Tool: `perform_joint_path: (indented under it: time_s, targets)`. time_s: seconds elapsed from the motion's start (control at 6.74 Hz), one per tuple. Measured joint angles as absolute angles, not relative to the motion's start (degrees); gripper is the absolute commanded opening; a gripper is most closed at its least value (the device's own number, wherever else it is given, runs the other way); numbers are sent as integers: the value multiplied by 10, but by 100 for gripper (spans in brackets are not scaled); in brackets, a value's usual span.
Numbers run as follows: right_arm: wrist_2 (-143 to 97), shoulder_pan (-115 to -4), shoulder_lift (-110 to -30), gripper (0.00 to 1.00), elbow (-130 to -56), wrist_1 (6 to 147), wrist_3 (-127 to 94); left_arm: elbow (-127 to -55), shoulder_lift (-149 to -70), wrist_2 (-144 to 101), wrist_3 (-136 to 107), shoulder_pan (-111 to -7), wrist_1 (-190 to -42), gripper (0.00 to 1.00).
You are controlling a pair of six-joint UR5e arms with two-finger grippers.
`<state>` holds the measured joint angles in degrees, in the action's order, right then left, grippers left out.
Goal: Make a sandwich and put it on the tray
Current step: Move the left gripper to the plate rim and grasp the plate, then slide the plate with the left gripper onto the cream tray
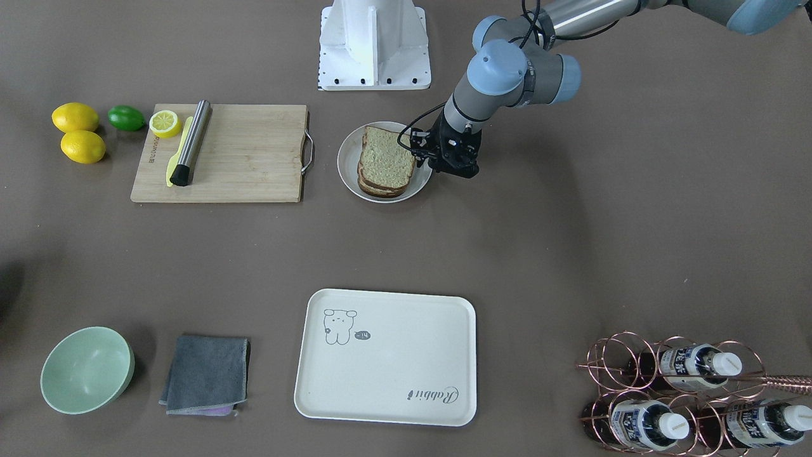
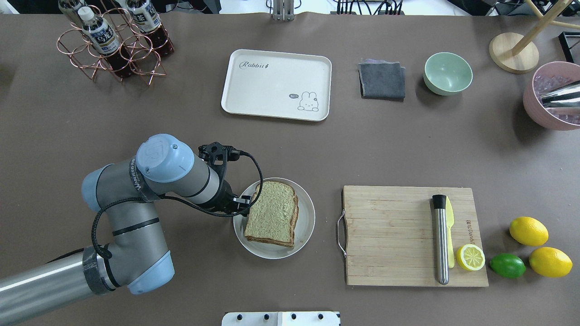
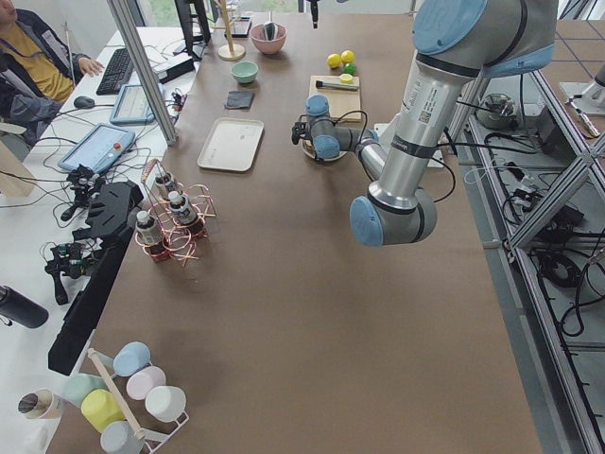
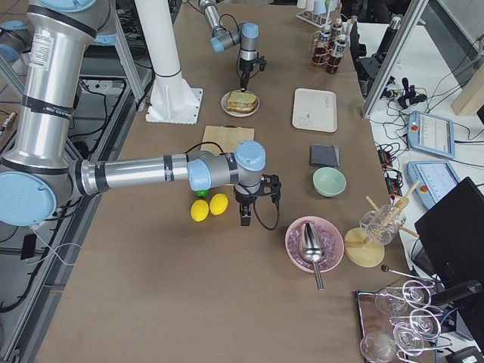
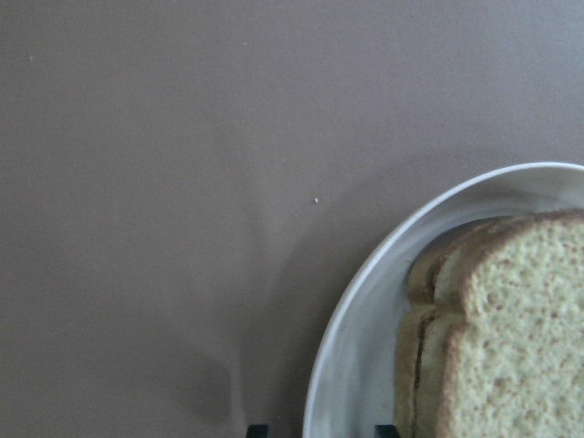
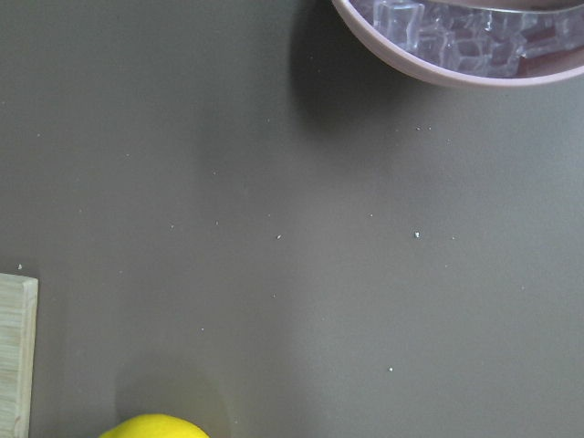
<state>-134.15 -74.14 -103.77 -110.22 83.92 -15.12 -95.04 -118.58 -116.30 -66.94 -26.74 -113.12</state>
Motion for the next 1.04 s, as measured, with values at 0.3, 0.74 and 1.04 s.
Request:
perform_joint_path:
  time_s: [0.3, 0.74, 1.04]
  targets:
    - [-1344, -743, -1038, 100, -1103, 839, -151, -946, -1187, -1163, -672, -267, -1135, 27]
    - [-1349, -747, -1041, 100, -1104, 839, -151, -945, -1187, -1156, -693, -261, -1135, 0]
    - [-1361, -754, -1044, 100, -1106, 838, -151, -948, -1193, -1150, -727, -260, -1136, 0]
